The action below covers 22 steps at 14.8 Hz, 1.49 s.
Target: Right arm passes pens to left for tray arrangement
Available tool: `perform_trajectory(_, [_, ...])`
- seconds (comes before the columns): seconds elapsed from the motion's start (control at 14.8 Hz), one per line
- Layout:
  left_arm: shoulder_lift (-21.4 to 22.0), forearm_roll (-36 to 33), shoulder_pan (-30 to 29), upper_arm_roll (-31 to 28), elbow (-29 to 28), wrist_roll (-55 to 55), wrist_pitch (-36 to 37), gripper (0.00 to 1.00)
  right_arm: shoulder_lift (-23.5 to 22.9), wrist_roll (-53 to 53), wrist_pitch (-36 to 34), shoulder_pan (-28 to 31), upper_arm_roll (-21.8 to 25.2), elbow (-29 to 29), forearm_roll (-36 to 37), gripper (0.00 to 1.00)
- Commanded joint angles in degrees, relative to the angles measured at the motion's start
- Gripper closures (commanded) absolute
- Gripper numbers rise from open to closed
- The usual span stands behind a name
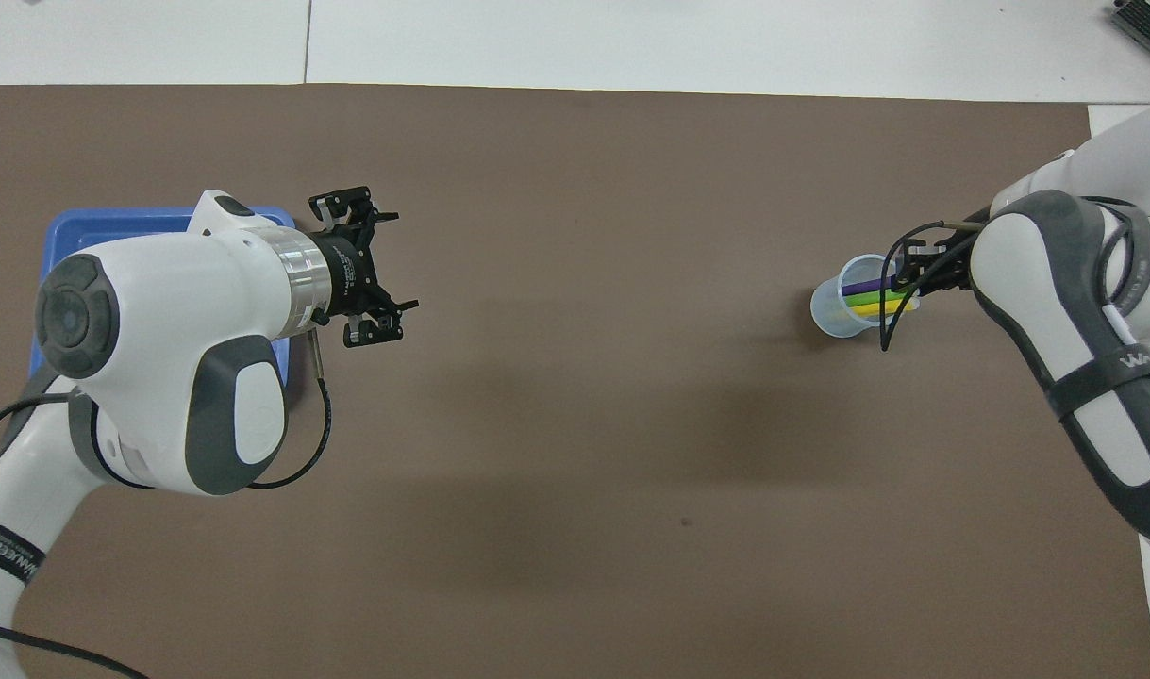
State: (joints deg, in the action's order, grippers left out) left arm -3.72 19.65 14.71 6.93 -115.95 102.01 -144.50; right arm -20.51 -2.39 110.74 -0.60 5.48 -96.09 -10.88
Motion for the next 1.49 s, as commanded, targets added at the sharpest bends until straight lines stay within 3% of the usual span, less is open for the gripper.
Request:
perform_trajectory(0.0, [0.0,0.8,-0.2,0.2,-0.4,-0.4,-0.5,0.0,1.8,1.0,0.4,0.3,-0.5,-1.8,-1.2,0.72])
perform_trajectory(0.14, [0.0,0.8,-0.2,0.2,-0.4,-0.4,-0.5,0.0,1.8,0.9,0.4,0.3,-0.5,-1.8,-1.2,0.74])
perform_trajectory(0.34, [0.0,0.8,-0.2,0.1,-0.4,-0.4,-0.5,0.0,1.4,0.4,0.5,0.4,-0.5,-0.9,-1.2,0.59])
perform_trajectory(0.47, [0.0,0.8,-0.2,0.1,-0.4,-0.4,-0.5,0.0,1.4,-1.4,1.4,0.4,-0.4,-0.9,-1.2,0.56])
perform_trajectory(1.42, [0.0,0.8,-0.2,0.1,-0.3,-0.4,-0.4,0.0,1.0,-3.2,5.1,0.2,-0.5,-1.9,-1.2,0.62])
